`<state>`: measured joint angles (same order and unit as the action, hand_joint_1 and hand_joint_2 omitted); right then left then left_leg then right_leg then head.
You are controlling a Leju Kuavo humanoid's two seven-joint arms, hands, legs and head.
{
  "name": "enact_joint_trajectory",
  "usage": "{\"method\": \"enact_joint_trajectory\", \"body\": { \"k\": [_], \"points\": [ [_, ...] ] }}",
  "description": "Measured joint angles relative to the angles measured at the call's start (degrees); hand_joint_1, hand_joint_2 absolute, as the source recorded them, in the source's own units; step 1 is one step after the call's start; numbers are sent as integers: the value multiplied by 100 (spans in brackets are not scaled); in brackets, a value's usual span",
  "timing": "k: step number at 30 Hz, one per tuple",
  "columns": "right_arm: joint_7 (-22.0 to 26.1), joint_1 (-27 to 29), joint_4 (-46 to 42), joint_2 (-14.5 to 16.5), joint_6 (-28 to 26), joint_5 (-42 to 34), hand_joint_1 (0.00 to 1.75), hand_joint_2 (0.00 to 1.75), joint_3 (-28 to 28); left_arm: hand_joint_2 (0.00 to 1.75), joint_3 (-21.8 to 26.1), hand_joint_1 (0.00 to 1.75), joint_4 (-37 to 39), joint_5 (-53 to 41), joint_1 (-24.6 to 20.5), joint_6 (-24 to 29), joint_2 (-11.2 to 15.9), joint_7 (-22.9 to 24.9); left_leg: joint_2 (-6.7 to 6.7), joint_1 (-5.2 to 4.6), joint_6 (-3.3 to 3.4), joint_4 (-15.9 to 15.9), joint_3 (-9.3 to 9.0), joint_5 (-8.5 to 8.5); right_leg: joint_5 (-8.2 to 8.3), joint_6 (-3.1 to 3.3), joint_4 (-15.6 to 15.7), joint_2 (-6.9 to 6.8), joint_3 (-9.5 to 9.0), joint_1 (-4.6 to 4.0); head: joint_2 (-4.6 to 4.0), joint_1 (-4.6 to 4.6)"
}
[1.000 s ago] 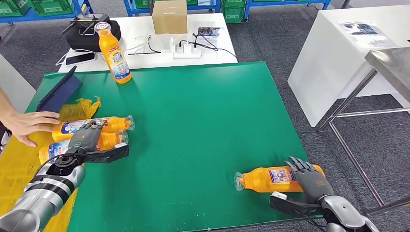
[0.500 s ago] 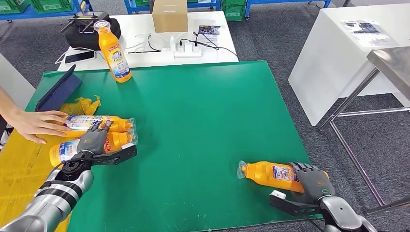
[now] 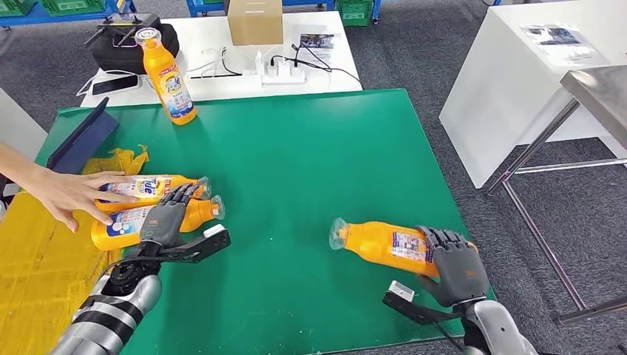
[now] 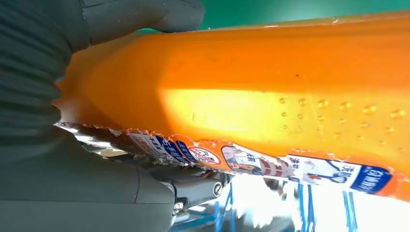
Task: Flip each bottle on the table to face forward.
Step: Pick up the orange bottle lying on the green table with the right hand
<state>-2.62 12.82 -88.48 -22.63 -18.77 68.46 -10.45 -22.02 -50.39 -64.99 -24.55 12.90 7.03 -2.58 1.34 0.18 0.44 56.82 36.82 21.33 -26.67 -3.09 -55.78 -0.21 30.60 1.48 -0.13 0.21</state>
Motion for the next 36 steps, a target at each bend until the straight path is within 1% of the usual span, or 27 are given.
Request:
{"method": "enact_joint_trajectory", "body": {
  "k": [2,5,7,11,13,14,16,19,20,22,25,29,33,36],
  "points": [
    [153,-20,-184,270,-222,-79,175,175,115,175,67,0,-321,141,148,19,-20,-102,0,1,-1,0,12,1,-2,1,0,0,12,-1,0,1],
    [469,-21,-501,716,-802,-208,175,175,302,175,209,0,-875,428,408,164,-65,-299,-3,0,-1,-1,26,1,-2,1,0,1,27,-1,0,2],
    [607,-22,-730,993,-1098,-221,175,175,383,175,286,0,-1268,492,577,302,-100,-341,-3,0,-1,-1,30,1,-2,1,0,1,31,0,0,3],
    [781,-21,-1079,1409,-1390,-285,175,175,411,175,425,0,-1903,559,824,436,-154,-362,-3,-2,0,-1,34,1,-2,1,1,1,34,2,0,3],
    [949,-21,-1180,1549,-1475,-557,175,175,406,175,497,0,-2134,917,922,308,-187,-537,-3,-2,0,-1,35,1,-2,1,1,1,35,2,0,2],
    [1098,-22,-1220,1613,-1496,-843,175,175,402,175,536,0,-2250,1292,977,135,-209,-707,-2,-2,0,-1,35,1,-2,1,1,1,35,3,0,2],
    [1511,-42,-1267,1736,-1419,-1666,175,175,384,175,590,0,-2482,2315,1095,-423,-259,-1138,-2,-2,0,-1,35,1,-2,1,1,1,35,2,0,1],
    [2177,-175,-1257,1952,-913,-3038,175,175,326,175,584,0,-2863,3745,1265,-1356,-369,-1721,-8,-2,0,-1,36,1,-1,2,1,2,37,2,0,3],
    [2331,-243,-1226,2030,-702,-3365,175,175,298,175,554,0,-2985,4019,1312,-1525,-419,-1832,-10,-2,0,-1,36,1,-1,2,1,3,38,2,0,3],
    [2504,-389,-1117,2181,-340,-3742,175,175,214,175,439,0,-3210,4301,1390,-1640,-533,-1932,-9,-2,0,-1,36,1,0,2,1,3,38,2,0,3],
    [2602,-580,-896,2373,-108,-3862,175,175,25,175,184,0,-3488,4628,1477,-1784,-686,-1946,-3,-2,0,-1,37,0,0,2,1,2,36,2,0,3],
    [2676,-859,-532,2585,-135,-3864,175,175,-212,175,-121,0,-3682,5278,1498,-2098,-771,-1947,-9,-2,0,-1,37,0,0,2,0,3,37,1,0,2],
    [2692,-1084,-202,2728,-162,-3840,175,175,-414,175,-304,0,-3743,5483,1494,-2178,-809,-1952,-6,-1,-1,-1,37,0,0,2,0,3,37,1,0,2],
    [2685,-1254,81,2827,-133,-3640,175,175,-675,175,-406,0,-3765,5579,1472,-2181,-843,-1961,-9,-1,-1,-1,37,0,0,2,0,4,39,1,0,2]
  ]
}}
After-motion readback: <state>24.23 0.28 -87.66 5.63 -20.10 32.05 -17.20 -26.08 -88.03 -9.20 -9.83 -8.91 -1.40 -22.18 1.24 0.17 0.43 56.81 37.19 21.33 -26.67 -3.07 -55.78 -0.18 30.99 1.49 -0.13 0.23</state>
